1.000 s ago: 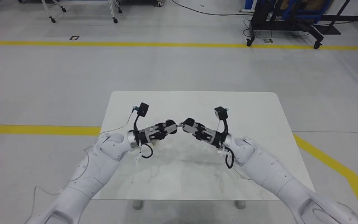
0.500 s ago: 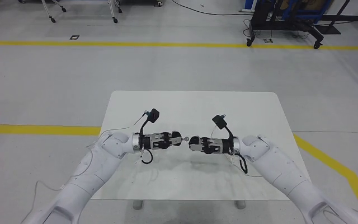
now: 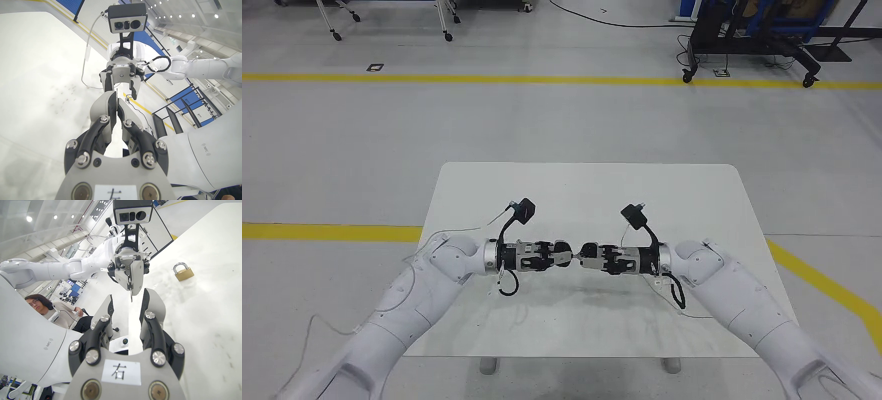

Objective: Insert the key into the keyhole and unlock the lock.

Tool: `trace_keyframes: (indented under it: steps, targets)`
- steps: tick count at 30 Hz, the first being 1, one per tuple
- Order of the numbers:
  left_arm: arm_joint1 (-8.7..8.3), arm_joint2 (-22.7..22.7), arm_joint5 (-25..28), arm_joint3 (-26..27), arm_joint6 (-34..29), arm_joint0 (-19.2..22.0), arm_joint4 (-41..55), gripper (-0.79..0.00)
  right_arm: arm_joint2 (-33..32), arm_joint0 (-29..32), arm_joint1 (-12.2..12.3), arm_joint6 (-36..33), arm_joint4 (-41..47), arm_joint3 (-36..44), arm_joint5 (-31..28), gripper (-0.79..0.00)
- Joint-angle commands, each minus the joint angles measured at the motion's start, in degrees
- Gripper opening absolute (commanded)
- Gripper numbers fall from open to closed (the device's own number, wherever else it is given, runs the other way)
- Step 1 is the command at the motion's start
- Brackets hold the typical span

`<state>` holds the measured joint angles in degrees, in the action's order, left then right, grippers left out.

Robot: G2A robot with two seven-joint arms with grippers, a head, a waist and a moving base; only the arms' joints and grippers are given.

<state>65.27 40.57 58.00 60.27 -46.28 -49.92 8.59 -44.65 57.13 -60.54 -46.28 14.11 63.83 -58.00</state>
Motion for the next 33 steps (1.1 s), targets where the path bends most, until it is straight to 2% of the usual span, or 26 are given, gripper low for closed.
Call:
trace_keyframes:
  steps: [1,6,11,13,14,21,22,23,24,29,33]
  targets:
    - [0.02,-0.2,0.0,-0.2,0.0,0.2,-0.1,-0.785,-0.1,0.1,-0.1,0.0,-0.2,0.2,0.0,-0.489]
    - [0.11,-0.2,0.0,-0.4,0.0,0.4,-0.1,-0.785,-0.3,0.2,-0.3,0.0,-0.6,0.2,0.0,-0.517]
    - [0.21,0.0,0.0,-0.4,0.0,0.3,0.0,-0.785,-0.1,0.1,-0.8,0.0,-0.4,-0.2,0.0,-0.588]
    - [0.24,0.1,0.0,-0.4,0.0,0.2,-0.2,-0.785,0.0,-0.1,-1.0,0.0,-0.4,-0.5,0.0,-0.668]
    - [0.25,0.1,0.0,-0.4,0.0,0.2,-0.3,-0.785,0.1,-0.2,-1.1,0.0,-0.5,-0.7,0.0,-0.785]
    - [0.33,0.1,0.0,-0.6,0.0,0.3,-0.9,-0.785,0.3,-0.7,-1.5,0.0,-0.9,-1.8,0.0,-0.785]
    - [0.31,0.0,0.0,-0.7,0.0,0.5,-1.4,-0.696,0.3,-0.7,-1.5,0.0,-1.1,-1.8,0.0,-0.785]
    - [0.3,0.0,0.0,-0.8,0.0,0.5,-1.6,-0.379,0.2,-0.8,-1.6,0.0,-1.3,-1.9,0.0,-0.785]
    - [0.31,0.1,0.0,-0.9,0.0,0.5,-1.5,0.0,-0.1,-0.7,-1.5,0.0,-1.4,-1.8,0.0,-0.785]
    - [0.2,1.4,0.0,-1.0,1.5,0.3,-2.2,0.0,-3.9,0.3,-1.3,0.1,-1.9,-1.7,0.0,-0.785]
    - [-0.35,3.3,0.0,0.9,1.6,-0.8,-1.1,0.0,-9.7,2.3,-0.6,3.4,-5.4,-0.1,0.0,-0.785]
